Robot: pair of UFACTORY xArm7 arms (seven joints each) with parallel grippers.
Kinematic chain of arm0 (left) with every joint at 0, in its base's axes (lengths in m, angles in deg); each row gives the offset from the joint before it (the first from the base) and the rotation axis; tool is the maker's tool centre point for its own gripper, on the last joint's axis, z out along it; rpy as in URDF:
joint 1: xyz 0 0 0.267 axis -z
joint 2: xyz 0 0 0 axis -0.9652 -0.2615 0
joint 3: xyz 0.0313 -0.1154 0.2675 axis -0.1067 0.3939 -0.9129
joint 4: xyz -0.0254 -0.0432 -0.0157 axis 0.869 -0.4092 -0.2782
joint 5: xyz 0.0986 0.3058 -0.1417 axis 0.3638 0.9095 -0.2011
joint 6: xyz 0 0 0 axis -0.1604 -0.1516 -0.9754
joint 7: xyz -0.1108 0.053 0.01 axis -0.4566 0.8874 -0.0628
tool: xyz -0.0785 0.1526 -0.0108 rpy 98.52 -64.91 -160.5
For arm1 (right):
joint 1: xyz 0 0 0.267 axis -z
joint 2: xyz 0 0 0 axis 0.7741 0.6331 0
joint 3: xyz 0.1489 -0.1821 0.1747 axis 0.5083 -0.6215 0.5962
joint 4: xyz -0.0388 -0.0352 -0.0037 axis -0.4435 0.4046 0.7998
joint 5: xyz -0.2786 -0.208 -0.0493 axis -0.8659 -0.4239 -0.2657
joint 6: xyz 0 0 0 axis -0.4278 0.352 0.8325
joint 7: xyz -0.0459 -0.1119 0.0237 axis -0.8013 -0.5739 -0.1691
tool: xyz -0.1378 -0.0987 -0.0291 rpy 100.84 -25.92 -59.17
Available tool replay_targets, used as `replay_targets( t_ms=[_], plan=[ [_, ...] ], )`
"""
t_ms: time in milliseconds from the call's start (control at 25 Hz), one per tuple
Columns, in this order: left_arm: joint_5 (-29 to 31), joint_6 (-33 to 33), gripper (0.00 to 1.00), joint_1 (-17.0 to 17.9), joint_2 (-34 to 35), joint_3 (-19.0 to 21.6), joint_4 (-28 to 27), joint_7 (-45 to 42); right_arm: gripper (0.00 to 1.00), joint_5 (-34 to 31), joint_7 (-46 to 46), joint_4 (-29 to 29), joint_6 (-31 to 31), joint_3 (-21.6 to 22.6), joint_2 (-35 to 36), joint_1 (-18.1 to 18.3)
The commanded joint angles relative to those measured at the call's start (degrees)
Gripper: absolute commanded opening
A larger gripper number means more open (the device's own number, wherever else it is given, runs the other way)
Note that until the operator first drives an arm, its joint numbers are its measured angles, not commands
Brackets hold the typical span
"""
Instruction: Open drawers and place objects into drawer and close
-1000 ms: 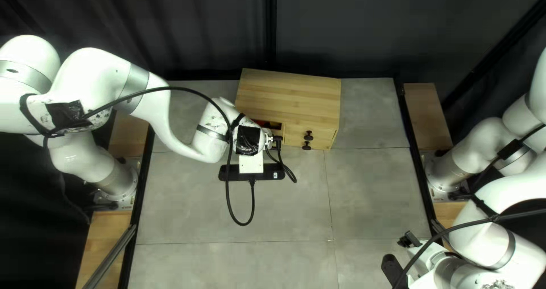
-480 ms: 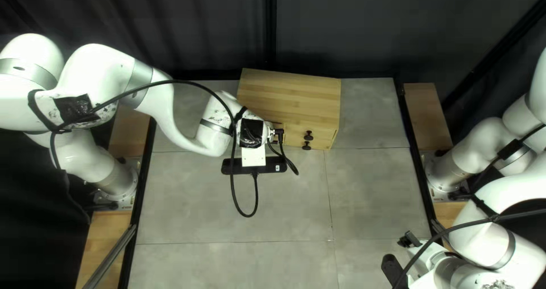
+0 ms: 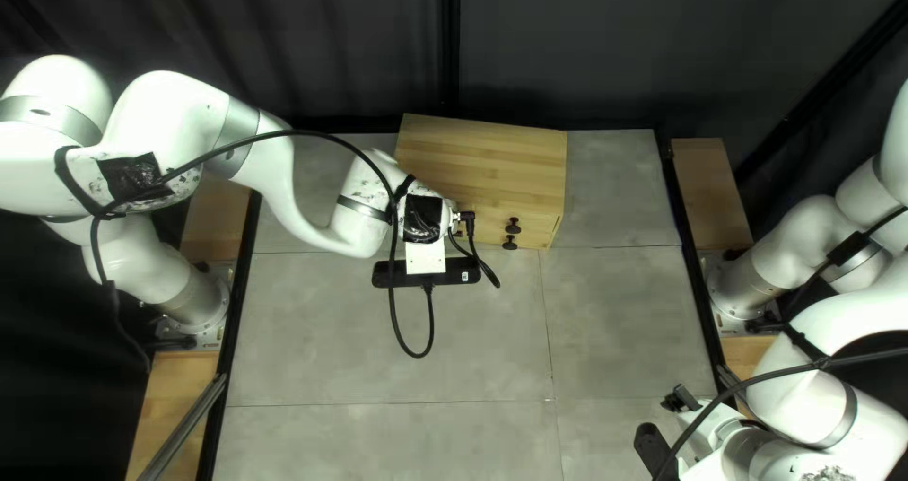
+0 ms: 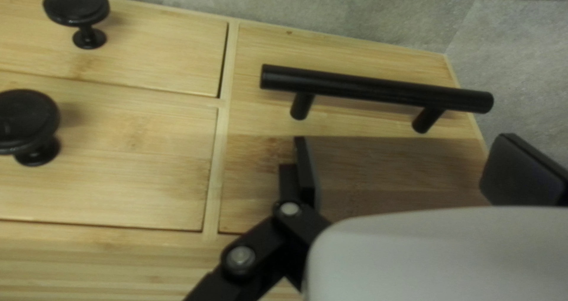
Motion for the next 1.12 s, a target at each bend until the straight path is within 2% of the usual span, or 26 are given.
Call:
replay_targets(
  t_ms=[40,280,480,560,840,1120],
  plan=[
    [-0.3,0.1,1.0,0.4,0.6,0.4,0.6,-0.7,1.0,0.0,0.0,0.0,0.0,0.0,0.0,0.0],
    [-4.7,3.0,1.0,1.9,4.6,2.3,1.6,0.1,1.0,0.0,0.0,0.0,0.0,0.0,0.0,0.0],
    [-9.6,9.8,1.0,3.9,5.6,4.3,-0.8,0.3,1.0,0.0,0.0,0.0,0.0,0.0,0.0,0.0],
    [-11.5,13.1,1.0,4.4,5.0,4.8,-1.8,-2.0,1.0,0.0,0.0,0.0,0.0,0.0,0.0,0.0],
    [-19.8,27.3,1.0,6.9,2.4,6.7,-6.9,-22.3,1.0,0.0,0.0,0.0,0.0,0.0,0.0,0.0],
    [-26.0,32.0,1.0,9.1,7.5,8.8,-5.9,-35.7,1.0,0.0,0.0,0.0,0.0,0.0,0.0,0.0]
  ],
)
